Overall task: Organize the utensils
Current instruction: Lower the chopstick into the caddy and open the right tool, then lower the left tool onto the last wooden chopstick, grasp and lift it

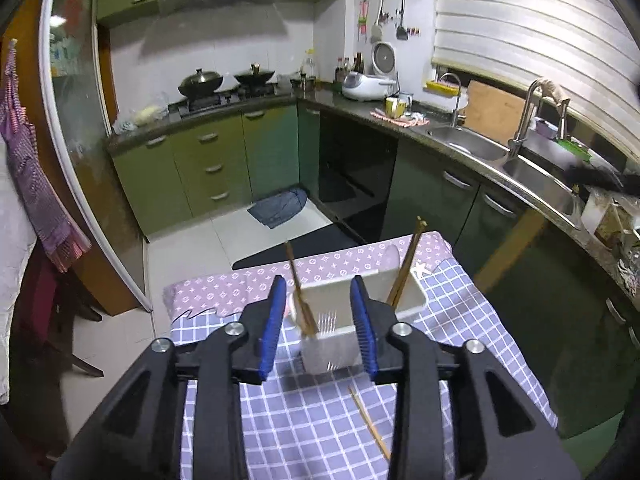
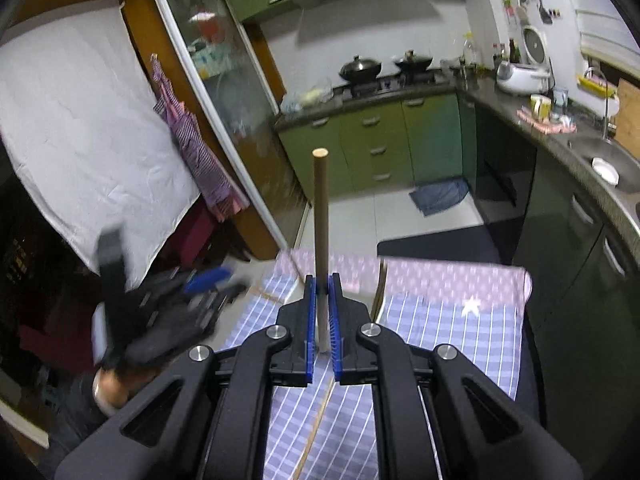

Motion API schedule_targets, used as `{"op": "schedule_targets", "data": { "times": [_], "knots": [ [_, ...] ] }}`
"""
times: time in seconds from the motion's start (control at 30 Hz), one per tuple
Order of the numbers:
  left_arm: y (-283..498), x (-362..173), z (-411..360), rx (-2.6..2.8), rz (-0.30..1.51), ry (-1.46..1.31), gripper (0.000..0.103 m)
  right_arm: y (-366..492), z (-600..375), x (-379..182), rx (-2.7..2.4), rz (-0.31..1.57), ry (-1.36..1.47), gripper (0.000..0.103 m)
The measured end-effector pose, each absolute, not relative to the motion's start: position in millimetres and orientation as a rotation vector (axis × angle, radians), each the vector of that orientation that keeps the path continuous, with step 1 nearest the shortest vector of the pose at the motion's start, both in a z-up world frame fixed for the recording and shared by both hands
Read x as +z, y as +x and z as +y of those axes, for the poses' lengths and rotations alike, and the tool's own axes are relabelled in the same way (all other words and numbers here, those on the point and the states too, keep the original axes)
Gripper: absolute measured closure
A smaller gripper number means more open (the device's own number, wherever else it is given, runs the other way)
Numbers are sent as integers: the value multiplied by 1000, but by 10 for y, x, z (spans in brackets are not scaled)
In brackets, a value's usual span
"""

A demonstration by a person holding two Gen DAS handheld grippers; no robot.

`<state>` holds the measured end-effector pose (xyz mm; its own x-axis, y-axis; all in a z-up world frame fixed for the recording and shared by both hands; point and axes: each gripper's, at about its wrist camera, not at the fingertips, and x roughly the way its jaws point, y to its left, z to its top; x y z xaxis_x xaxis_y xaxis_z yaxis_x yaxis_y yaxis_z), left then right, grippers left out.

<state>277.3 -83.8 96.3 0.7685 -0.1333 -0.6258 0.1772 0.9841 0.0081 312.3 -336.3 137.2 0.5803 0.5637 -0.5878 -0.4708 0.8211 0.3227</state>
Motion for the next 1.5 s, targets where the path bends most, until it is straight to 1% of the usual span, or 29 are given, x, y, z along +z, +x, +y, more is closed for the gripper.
{"op": "schedule_targets", "data": {
  "times": [0.13,0.23,0.3,0.53,0.63,0.73,0.87,0.97,1.0,1.07,1.2,1.27,1.33,1.4,1.5],
  "knots": [
    [2432,787,-662,-174,723,48,70,3420,-3194,1387,545,747,110,96],
    [2273,623,-558,-181,776,35,70,3646,-3072,1192,507,791,93,96],
    [2215,531,-504,-179,805,26,70,3802,-2988,965,491,839,86,96],
    [2238,266,-411,-180,904,9,68,4010,-2735,365,455,949,19,96],
    [2227,228,-418,-185,916,10,64,4030,-2681,275,459,966,-4,95],
    [2232,175,-476,-193,945,13,62,3976,-2679,310,462,958,-19,92],
    [2308,49,-597,-208,1024,-1,62,3754,-2762,479,480,922,-13,91],
    [2365,-75,-714,-216,1082,-13,62,3502,-2848,559,510,907,-23,84],
    [2394,-130,-764,-215,1104,-13,62,3427,-2870,548,515,908,-33,83],
    [2468,-277,-868,-208,1158,-14,62,3275,-2904,441,521,930,-62,81],
    [2648,-603,-1062,-191,1277,-32,62,3099,-2956,-29,520,1041,-131,81],
    [2762,-744,-1147,-163,1316,-30,65,3054,-3011,-304,505,1098,-161,81],
    [2850,-850,-1196,-142,1350,-32,73,3051,-3075,-561,492,1154,-178,81],
    [2950,-994,-1261,-114,1399,-32,79,3042,-3119,-756,487,1198,-180,81],
    [3053,-1164,-1329,-77,1456,-44,81,3025,-3211,-974,484,1238,-181,81]
  ]
}}
